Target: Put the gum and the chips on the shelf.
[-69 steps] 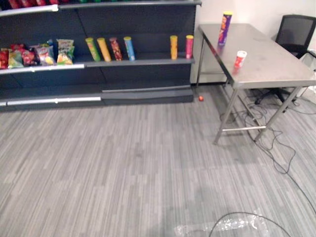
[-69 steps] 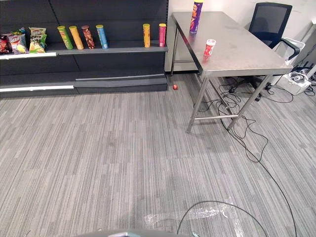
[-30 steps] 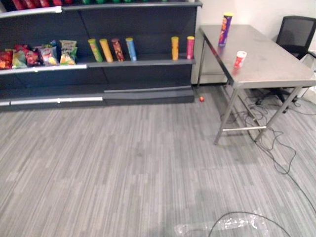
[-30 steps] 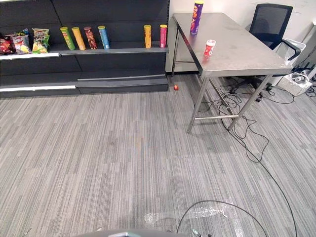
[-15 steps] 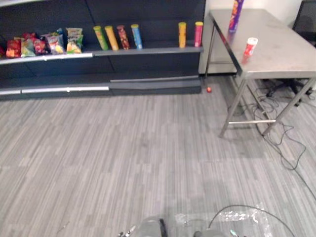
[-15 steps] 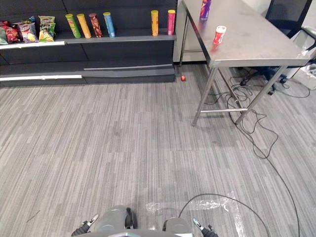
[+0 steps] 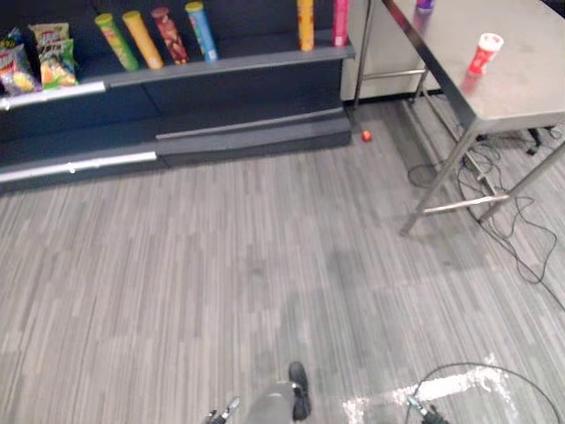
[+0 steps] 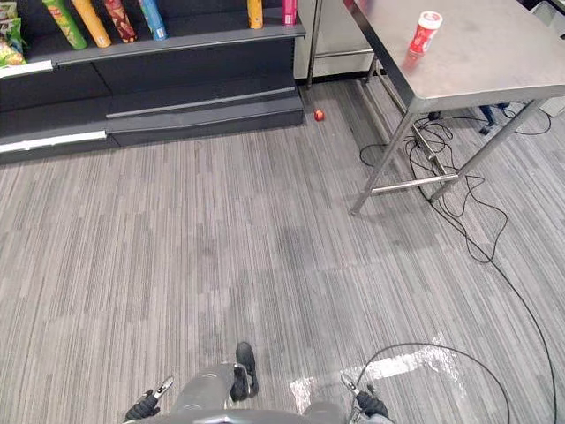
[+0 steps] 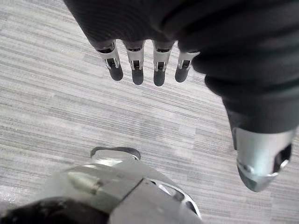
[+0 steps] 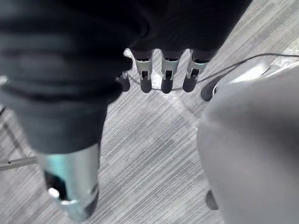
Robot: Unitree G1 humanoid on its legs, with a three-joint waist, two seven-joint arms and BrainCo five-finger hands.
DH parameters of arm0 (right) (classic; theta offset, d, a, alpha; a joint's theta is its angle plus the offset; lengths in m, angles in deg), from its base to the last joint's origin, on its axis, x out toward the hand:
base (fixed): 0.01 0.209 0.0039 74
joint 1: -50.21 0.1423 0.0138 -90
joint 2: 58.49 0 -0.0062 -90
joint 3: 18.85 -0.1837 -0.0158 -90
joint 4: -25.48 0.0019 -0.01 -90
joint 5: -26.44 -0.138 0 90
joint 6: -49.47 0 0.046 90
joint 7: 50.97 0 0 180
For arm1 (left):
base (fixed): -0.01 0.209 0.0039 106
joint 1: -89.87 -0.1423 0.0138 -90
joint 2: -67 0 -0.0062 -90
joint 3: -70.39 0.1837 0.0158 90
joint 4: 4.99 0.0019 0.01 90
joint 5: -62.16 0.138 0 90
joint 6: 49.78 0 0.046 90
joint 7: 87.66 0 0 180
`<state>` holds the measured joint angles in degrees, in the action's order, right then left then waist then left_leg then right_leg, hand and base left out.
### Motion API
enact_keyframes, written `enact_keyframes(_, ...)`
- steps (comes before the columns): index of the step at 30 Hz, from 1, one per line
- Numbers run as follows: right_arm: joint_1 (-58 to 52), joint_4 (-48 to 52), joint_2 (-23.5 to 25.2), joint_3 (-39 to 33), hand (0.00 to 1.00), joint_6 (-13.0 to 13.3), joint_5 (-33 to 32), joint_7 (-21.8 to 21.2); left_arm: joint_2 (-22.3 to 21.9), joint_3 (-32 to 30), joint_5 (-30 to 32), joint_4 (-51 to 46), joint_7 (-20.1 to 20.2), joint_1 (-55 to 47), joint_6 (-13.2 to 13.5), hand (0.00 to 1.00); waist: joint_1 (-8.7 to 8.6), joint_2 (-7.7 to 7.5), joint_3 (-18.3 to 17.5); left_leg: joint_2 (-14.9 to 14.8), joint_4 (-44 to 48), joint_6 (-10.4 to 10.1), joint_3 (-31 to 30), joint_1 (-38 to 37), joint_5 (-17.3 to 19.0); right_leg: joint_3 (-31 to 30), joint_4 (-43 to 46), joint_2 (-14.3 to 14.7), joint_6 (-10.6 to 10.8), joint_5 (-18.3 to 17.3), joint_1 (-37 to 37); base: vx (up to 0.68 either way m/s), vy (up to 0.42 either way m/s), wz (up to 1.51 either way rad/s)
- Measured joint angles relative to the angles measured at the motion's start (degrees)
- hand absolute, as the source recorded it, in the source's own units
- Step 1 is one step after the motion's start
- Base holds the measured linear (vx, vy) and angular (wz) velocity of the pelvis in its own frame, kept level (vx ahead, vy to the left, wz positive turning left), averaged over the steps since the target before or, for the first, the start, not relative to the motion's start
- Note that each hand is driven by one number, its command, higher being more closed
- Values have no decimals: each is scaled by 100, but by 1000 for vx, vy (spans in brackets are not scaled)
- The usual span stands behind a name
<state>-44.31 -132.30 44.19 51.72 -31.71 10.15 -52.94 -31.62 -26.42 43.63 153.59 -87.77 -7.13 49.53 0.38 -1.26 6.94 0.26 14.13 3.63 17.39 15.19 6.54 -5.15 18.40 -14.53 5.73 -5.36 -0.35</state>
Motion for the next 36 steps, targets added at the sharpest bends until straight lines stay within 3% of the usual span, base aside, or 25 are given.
enact_keyframes(1,-9,16,-5,-5,0,-1,0,-2,1,25,38,2,0,-14,0,0,3,6,-16,27,-113,5,19,-167,3,-46,417,4,-14,136,165,322,201,-21)
enact_keyframes(3,-35,115,-9,-8,0,-1,0,-8,85,228,186,-20,13,-34,-1,0,-73,11,-25,147,-493,161,48,-789,116,-1,2294,-14,-11,766,811,302,183,1)
enact_keyframes(5,-62,149,7,0,0,1,-1,-13,150,334,204,-23,42,-14,-8,0,-188,-24,12,283,-651,237,-99,-1189,193,142,3507,-46,-52,695,1208,273,101,29)
enact_keyframes(6,-103,175,-7,-2,0,4,-4,-12,138,411,209,-21,43,-1,-13,0,-192,15,94,333,-824,226,-187,-1612,326,369,4146,-11,-280,522,1384,343,60,27)
enact_keyframes(8,-165,192,-44,5,0,14,-13,-11,95,431,284,-14,49,-3,-41,0,-198,98,147,325,-1004,205,-249,-2125,443,800,4469,81,-337,-3,1699,270,20,9)
enact_keyframes(9,-171,202,-57,8,0,19,-13,-11,78,426,348,-10,49,9,-62,0,-198,133,170,289,-1044,193,-262,-2300,519,1021,4341,156,-390,-241,1873,197,-46,10)
enact_keyframes(10,-176,202,-52,5,0,30,-56,-12,35,315,393,104,53,41,-66,0,-215,169,193,186,-1063,139,-330,-2483,743,1463,3533,329,-418,-446,2148,184,-65,12)
enact_keyframes(11,-177,201,-43,6,0,32,-58,-11,29,277,402,122,56,55,-69,0,-225,174,193,173,-1064,119,-348,-2511,765,1523,3359,352,-423,-449,2181,256,-120,30)
enact_keyframes(13,-214,184,-7,-55,0,43,-166,-1,-77,-56,403,188,53,87,-84,0,-331,234,235,10,-1079,-25,-487,-2696,907,1785,2077,539,-388,-414,2270,353,-169,35)
enact_keyframes(14,-242,196,-1,-60,0,52,-180,3,-169,-288,403,187,53,75,-108,0,-339,299,264,-158,-1099,-162,-564,-2838,1020,1792,961,707,-285,-225,2308,452,-207,28)
enact_keyframes(16,-260,233,4,-59,0,59,-179,2,-242,-497,403,160,54,90,-110,0,-326,320,338,-311,-1110,-385,-590,-3057,1147,1748,24,820,-255,131,2315,460,-203,18)
enact_keyframes(17,-282,280,24,-49,0,60,-178,9,-277,-649,406,143,57,85,-111,0,-329,303,346,-423,-1134,-537,-603,-3202,1293,1689,-604,860,-179,427,2289,571,-246,16)
enact_keyframes(18,-356,374,30,-51,0,60,-176,7,-355,-807,405,124,60,84,-107,0,-328,291,345,-553,-1195,-626,-591,-3413,1406,1709,-579,933,-201,984,2257,727,-299,17)
enact_keyframes(19,-352,401,30,-58,0,65,-174,7,-401,-874,405,135,65,112,-108,0,-321,329,366,-606,-1180,-692,-551,-3468,1353,1719,-379,981,-285,1057,2292,619,-264,16)
enact_keyframes(20,-328,445,33,-55,0,95,-174,6,-465,-934,405,85,95,138,-104,0,-326,361,383,-694,-1110,-761,-538,-3476,1161,1737,6,1016,-567,788,2402,587,-306,10)
enact_keyframes(22,-332,514,31,-52,0,150,-174,5,-553,-938,411,-46,126,182,-99,0,-335,409,378,-870,-941,-875,-580,-3582,624,1877,718,1036,-782,152,2394,532,-332,16)
enact_keyframes(24,-336,517,-2,-46,0,157,-176,-3,-706,-928,437,-114,158,258,-105,0,-333,472,351,-1046,-470,-1003,-657,-3522,298,2017,826,1100,-871,-176,2167,535,-270,22)
enact_keyframes(27,-341,625,-20,-44,0,145,-173,-19,-746,-900,507,-316,235,368,-93,0,-346,505,342,-1232,1746,-1602,-1446,-2533,-468,2111,630,1191,-867,-498,1651,440,-181,20)
enact_keyframes(28,-336,628,-52,-40,0,150,-175,-41,-725,-866,498,-314,248,404,-92,0,-326,487,386,-1215,3158,-1804,-1797,-1832,-704,2103,500,1215,-871,-615,1383,352,-85,-6)
enact_keyframes(29,-342,620,-67,-46,0,145,-184,-24,-723,-893,334,-338,242,399,-80,0,-313,529,412,-1283,4173,-1758,-1738,-1315,-646,2063,362,1262,-954,-716,1021,353,-61,-15)
enact_keyframes(30,-351,623,-65,-43,0,145,-187,-12,-725,-944,280,-365,233,373,-75,0,-308,520,421,-1324,4509,-1700,-1618,-1120,-528,2022,297,1274,-944,-757,830,350,-23,-28)
enact_keyframes(32,-403,631,-59,-6,0,147,-244,8,-749,-932,103,-541,216,302,-16,0,-184,482,426,-1468,4734,-1244,-975,-521,68,1747,24,1246,-851,-885,179,316,22,-49)
enact_keyframes(34,-343,666,-37,2,0,148,-280,10,-740,-919,62,-603,225,312,62,0,-104,454,416,-1606,4039,-1006,-588,-142,343,1553,-76,1171,-727,-956,-54,290,107,-63)
enact_keyframes(36,-309,684,7,47,0,149,-281,16,-728,-924,61,-721,238,285,136,0,-60,336,407,-1573,2268,-835,-388,55,379,1331,-116,939,-445,-1081,-279,434,276,-51)
